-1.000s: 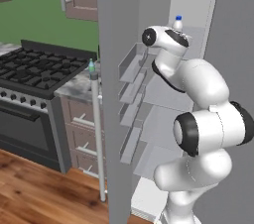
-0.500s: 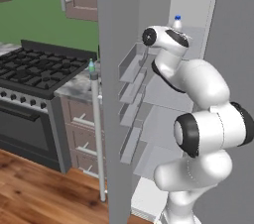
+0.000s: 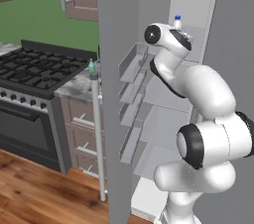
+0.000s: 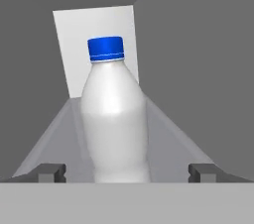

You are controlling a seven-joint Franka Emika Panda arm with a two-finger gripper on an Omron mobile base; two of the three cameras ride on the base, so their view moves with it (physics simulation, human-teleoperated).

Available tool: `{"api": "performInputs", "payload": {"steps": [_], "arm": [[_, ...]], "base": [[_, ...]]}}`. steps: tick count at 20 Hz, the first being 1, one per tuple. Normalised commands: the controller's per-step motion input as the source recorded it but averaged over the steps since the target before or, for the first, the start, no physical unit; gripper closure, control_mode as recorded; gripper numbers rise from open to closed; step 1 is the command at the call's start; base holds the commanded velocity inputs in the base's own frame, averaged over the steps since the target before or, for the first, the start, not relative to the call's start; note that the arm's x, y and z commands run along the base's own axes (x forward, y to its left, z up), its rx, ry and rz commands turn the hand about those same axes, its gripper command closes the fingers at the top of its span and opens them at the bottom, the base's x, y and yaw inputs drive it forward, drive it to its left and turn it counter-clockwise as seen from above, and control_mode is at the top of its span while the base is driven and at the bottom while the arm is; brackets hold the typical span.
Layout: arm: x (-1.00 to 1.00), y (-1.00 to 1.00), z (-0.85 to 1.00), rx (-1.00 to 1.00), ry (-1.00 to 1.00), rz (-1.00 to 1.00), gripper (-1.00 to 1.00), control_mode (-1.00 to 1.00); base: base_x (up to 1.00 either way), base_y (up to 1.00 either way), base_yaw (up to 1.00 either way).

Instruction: Take the bottled waters from the counter and place them in the freezer to freeze. Close the freezer door after placing the bottles.

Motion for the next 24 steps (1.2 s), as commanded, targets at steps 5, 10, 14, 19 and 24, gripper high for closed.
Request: {"api": "performInputs", "payload": {"steps": [5,10,14,19,24], "arm": [[-0.3,0.25,0.0,0.0,0.0,0.08,-1.0,-1.0],[-0.4,0.33,0.08,0.0,0.0,0.1,-1.0,-1.0],[-0.65,0.27,0.12,0.0,0.0,0.11,-1.0,-1.0],[-0.99,0.12,0.11,0.01,0.0,0.12,-1.0,-1.0],[-1.0,0.06,0.06,0.07,-0.01,0.11,-1.0,-1.0]], "base": [[0.0,0.0,0.0],[0.0,0.0,0.0],[0.0,0.0,0.0],[0.0,0.0,0.0],[0.0,0.0,0.0]]}}
